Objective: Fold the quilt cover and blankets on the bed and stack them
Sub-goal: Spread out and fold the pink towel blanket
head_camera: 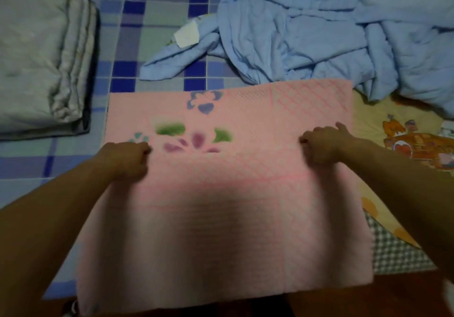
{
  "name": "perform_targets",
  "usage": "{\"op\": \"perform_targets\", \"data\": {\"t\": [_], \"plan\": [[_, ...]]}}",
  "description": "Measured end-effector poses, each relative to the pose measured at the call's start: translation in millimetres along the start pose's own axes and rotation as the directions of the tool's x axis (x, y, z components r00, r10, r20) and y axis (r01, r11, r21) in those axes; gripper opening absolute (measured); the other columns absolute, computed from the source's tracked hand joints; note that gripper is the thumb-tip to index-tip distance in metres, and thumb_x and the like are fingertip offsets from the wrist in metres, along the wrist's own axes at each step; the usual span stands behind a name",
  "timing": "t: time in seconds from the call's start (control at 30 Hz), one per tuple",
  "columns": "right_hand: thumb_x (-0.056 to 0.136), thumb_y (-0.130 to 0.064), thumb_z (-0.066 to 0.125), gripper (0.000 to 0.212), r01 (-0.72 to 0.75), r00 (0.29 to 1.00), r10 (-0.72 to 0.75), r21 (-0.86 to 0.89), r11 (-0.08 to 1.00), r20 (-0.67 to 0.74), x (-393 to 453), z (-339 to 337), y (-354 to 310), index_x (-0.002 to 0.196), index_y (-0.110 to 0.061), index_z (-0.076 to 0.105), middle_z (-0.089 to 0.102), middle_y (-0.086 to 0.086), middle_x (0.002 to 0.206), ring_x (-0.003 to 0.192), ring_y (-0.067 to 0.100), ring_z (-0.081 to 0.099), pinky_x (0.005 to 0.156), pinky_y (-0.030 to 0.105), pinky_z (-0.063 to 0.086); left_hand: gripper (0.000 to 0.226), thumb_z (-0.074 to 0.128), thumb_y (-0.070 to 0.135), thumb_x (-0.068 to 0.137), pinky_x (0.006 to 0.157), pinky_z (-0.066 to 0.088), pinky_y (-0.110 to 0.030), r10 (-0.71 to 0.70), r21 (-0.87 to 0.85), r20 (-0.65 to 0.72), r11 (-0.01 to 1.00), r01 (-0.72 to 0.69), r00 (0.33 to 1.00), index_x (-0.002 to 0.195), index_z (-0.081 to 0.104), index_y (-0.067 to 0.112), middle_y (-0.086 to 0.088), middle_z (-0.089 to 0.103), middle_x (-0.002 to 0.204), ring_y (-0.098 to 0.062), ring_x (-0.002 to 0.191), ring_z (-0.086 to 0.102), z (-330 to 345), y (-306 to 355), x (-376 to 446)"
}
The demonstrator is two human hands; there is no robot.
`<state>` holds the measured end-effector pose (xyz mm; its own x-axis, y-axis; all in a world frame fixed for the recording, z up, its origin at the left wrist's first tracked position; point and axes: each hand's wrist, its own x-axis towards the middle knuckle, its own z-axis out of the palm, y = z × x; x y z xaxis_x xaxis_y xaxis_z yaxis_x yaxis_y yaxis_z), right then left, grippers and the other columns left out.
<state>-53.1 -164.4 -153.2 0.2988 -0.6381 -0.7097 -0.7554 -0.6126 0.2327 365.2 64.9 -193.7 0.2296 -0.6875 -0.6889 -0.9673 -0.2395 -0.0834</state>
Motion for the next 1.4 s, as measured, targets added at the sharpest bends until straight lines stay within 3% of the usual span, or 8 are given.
{"op": "perform_targets", "data": {"t": [0.1, 0.23, 0.47, 0.57, 0.9, 1.03, 1.17, 1.4], "plan": [[0.077, -0.047, 0.054, 0.059, 0.076, 0.991, -0.081, -0.05, 0.996, -0.106, 3.5, 25.8, -1.1, 0.133, -0.032, 0.05, 0.054, 0.001, 0.132, 0.128, 0.03, 0.042, 0.116, 0.055, 0.013, 0.045, 0.049, 0.052, 0.086, 0.091, 0.044, -0.034, 0.03, 0.085, -0.044, 0.996, -0.026, 0.999, 0.126, 0.051, 0.03, -0.004, 0.065, 0.124, -0.025, 0.11, 0.062, 13.8, -9.8, 4.5], [0.073, -0.057, 0.052, 0.064, 0.12, 0.99, -0.121, -0.016, 0.993, -0.078, -8.7, 16.2, 10.8, 0.129, -0.027, 0.051, 0.066, 0.003, 0.116, 0.105, 0.026, 0.062, 0.095, 0.036, 0.046, 0.042, 0.035, 0.054, 0.093, 0.095, 0.038, -0.038, 0.009, 0.135, -0.078, 0.991, 0.001, 0.997, 0.12, 0.051, 0.026, -0.007, 0.068, 0.116, -0.026, 0.105, 0.063, 26.6, -12.7, -5.0], [0.089, -0.046, 0.052, 0.028, -0.084, 0.981, 0.072, -0.06, 0.995, -0.18, -50.8, 33.5, 13.1, 0.101, -0.021, 0.051, 0.059, 0.002, 0.084, 0.067, 0.023, 0.049, 0.06, 0.03, 0.041, 0.022, 0.046, 0.028, 0.077, 0.09, 0.039, -0.05, -0.154, 0.047, -0.254, 0.984, 0.171, 0.955, 0.091, 0.054, 0.012, -0.017, 0.064, 0.086, -0.039, 0.083, 0.06, 49.0, 13.3, -37.1], [0.087, -0.021, 0.06, 0.009, -0.04, 0.89, 0.055, 0.043, 0.998, -0.452, -52.7, 56.4, 9.8, 0.087, -0.015, 0.053, 0.059, 0.007, 0.075, 0.064, 0.027, 0.048, 0.062, 0.036, 0.036, 0.02, 0.048, 0.02, 0.075, 0.092, 0.038, -0.052, -0.214, 0.035, -0.264, 0.972, 0.231, 0.94, 0.09, 0.055, 0.011, -0.018, 0.062, 0.083, -0.039, 0.082, 0.059, 53.4, 18.3, -42.9], [0.081, -0.002, 0.054, 0.01, -0.213, 0.619, 0.27, 0.173, 0.962, -0.737, 8.0, -4.3, 20.1, 0.09, -0.004, 0.048, 0.054, 0.021, 0.083, 0.08, 0.036, 0.05, 0.091, 0.048, 0.033, 0.01, 0.042, 0.026, 0.082, 0.075, 0.036, -0.046, -0.2, -0.128, -0.633, 0.98, 0.154, 0.747, 0.076, 0.041, 0.018, -0.011, 0.053, 0.073, -0.033, 0.069, 0.053, -31.0, -20.6, -20.6], [0.081, -0.012, 0.051, 0.022, -0.346, 0.715, 0.366, 0.153, 0.926, -0.596, 74.6, -18.7, 24.9, 0.095, 0.002, 0.061, 0.061, 0.03, 0.096, 0.098, 0.046, 0.054, 0.108, 0.06, 0.024, 0.016, 0.042, 0.036, 0.096, 0.103, 0.034, -0.056, -0.213, -0.11, -0.292, 0.976, 0.189, 0.932, 0.093, 0.047, 0.021, -0.01, 0.06, 0.093, -0.03, 0.091, 0.056, -46.2, -22.7, 61.8], [0.082, -0.017, 0.051, 0.022, -0.183, 0.784, 0.213, 0.11, 0.977, -0.583, 100.6, -19.8, 16.3, 0.097, -0.007, 0.064, 0.064, 0.019, 0.091, 0.086, 0.039, 0.06, 0.096, 0.048, 0.036, 0.017, 0.035, 0.034, 0.1, 0.108, 0.03, -0.059, -0.2, -0.08, -0.312, 0.98, 0.184, 0.929, 0.092, 0.043, 0.021, -0.011, 0.062, 0.096, -0.033, 0.095, 0.058, -31.9, -14.4, 85.9], [0.085, -0.006, 0.052, 0.004, -0.109, 0.53, 0.115, 0.067, 0.992, -0.84, 83.5, -37.2, 32.7, 0.085, -0.007, 0.048, 0.052, 0.02, 0.082, 0.078, 0.037, 0.048, 0.071, 0.046, 0.031, 0.028, 0.036, 0.034, 0.097, 0.11, 0.026, -0.061, -0.244, -0.098, -0.458, 0.97, 0.224, 0.855, 0.084, 0.053, 0.016, -0.012, 0.062, 0.09, -0.035, 0.095, 0.058, -52.7, -34.6, 78.4]]}}
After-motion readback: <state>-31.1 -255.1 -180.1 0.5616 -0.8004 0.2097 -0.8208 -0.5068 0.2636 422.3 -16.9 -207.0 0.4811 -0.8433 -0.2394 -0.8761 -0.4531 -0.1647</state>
